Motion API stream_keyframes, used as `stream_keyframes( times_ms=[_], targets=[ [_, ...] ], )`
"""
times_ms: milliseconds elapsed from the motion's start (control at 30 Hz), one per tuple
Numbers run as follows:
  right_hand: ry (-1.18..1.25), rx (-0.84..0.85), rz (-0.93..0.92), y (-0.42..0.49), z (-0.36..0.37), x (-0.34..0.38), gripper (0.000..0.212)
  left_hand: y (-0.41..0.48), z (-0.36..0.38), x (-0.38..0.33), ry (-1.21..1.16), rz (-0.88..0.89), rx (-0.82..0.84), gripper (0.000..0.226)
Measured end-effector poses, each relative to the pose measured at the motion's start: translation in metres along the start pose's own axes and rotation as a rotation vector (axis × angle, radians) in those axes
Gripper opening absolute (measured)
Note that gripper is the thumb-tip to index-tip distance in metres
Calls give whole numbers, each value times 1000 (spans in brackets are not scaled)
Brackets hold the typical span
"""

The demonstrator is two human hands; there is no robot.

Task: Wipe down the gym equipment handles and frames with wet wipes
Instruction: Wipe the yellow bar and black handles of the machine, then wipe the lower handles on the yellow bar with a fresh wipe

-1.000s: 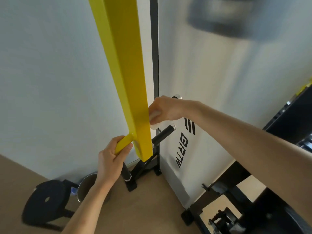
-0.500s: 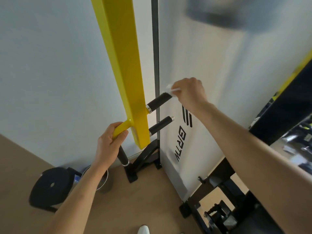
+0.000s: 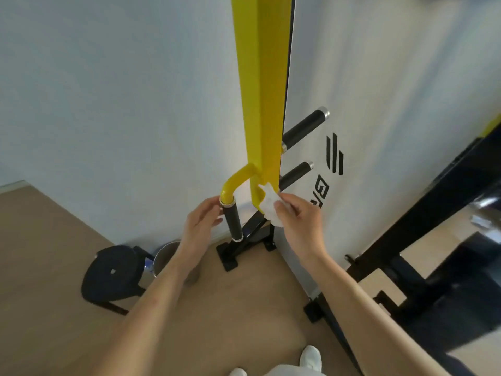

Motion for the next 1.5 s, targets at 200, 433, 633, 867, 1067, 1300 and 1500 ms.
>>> stream_keyframes(
  times_ms=[200,433,633,867,1067,1300,1500],
  targets=[
    [149,-58,72,-20,85,-1,37,8,-8,9,23,-11,146,26],
    [19,-167,144,-21,119,-43,32,11,-10,14,-12,7,229,39],
    [-235,-99,269,-28,125,-79,24,-1,-12,42,-51,40,328,38],
    [-442,194,484,-69,117,-103,22,-14,-20,97,229,-181,385,36],
    [-121,-103,394,-168,75,-95,21,-80,-6,112,342,-257,586,27],
    [206,-362,323,-297,8,-81,29,-200,59,71,284,-213,785,34],
    [440,-541,417,-413,-69,-81,34,-313,121,46,295,-138,917,53]
  ],
)
Point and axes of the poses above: each hand's wrist, its own y-axis towards the middle knuckle, its own z-axis out of the palm, x = y × z, the point moved 3 cm from there along y, towards the middle knuckle, and after that the axes turned 5 degrees about -z, right-handed, at the moved point
